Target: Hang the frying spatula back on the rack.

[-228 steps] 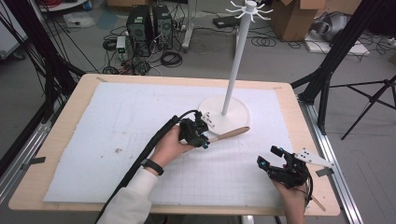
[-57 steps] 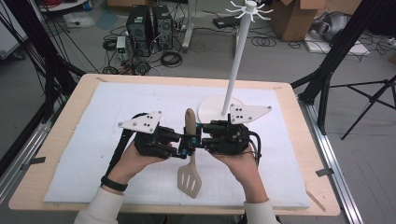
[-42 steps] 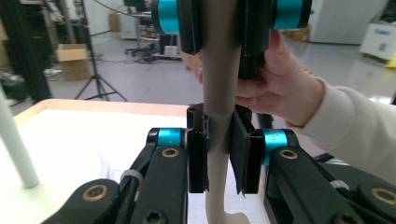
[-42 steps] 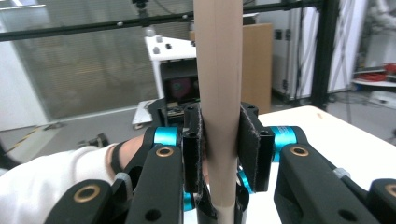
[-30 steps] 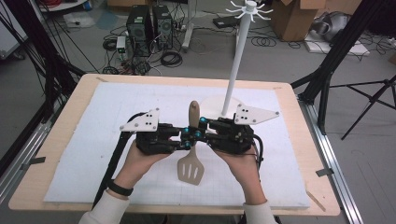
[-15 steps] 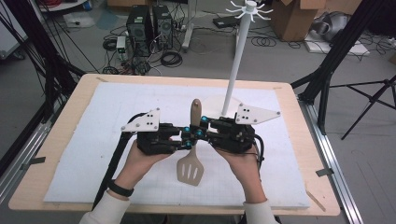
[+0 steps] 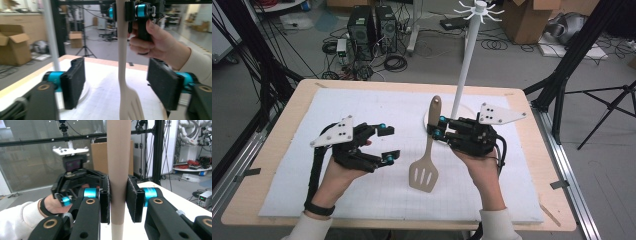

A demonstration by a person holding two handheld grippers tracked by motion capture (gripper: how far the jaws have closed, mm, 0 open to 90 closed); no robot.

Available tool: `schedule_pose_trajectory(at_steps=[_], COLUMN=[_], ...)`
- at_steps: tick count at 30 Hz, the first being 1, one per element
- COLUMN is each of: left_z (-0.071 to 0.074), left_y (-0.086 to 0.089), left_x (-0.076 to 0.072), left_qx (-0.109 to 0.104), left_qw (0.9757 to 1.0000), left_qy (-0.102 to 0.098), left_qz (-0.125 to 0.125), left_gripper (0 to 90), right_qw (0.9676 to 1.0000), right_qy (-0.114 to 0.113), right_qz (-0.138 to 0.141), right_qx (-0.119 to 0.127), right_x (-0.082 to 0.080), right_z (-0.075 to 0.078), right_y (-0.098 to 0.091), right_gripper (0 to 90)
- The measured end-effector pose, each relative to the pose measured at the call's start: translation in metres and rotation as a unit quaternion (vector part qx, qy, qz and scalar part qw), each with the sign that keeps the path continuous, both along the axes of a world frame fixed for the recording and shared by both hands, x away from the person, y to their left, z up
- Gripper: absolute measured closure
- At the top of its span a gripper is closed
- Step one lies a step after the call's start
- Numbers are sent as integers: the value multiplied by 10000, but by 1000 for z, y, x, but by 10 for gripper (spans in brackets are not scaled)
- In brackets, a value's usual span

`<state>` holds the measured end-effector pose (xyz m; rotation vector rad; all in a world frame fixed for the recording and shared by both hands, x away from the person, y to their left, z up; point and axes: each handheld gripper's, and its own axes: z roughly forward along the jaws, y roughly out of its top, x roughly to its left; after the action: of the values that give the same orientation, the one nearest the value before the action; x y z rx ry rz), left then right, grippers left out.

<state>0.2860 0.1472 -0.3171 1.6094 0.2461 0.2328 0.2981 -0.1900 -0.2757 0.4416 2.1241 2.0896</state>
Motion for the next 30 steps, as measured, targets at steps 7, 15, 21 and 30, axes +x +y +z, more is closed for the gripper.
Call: schedule_pose_trajectory(at_steps=[7, 15, 21, 30], left_z=[-6, -13, -13, -16], left_y=[34, 60, 70, 82], left_x=[-18, -32, -35, -36], left_qx=[66, 75, 58, 82], left_qw=[9991, 9979, 9972, 9967], left_qy=[-209, -191, -188, -126], left_qz=[373, 613, 720, 799], left_gripper=[194, 188, 193, 200], right_qw=[9999, 9999, 9997, 9994], right_qy=[50, 60, 113, 95], right_qz=[-98, -149, -193, -266], right_qx=[35, -37, 51, 190], right_x=[19, 46, 70, 95], right_z=[11, 26, 34, 52], right_y=[-19, -39, -52, -65], right_gripper=[748, 748, 747, 748])
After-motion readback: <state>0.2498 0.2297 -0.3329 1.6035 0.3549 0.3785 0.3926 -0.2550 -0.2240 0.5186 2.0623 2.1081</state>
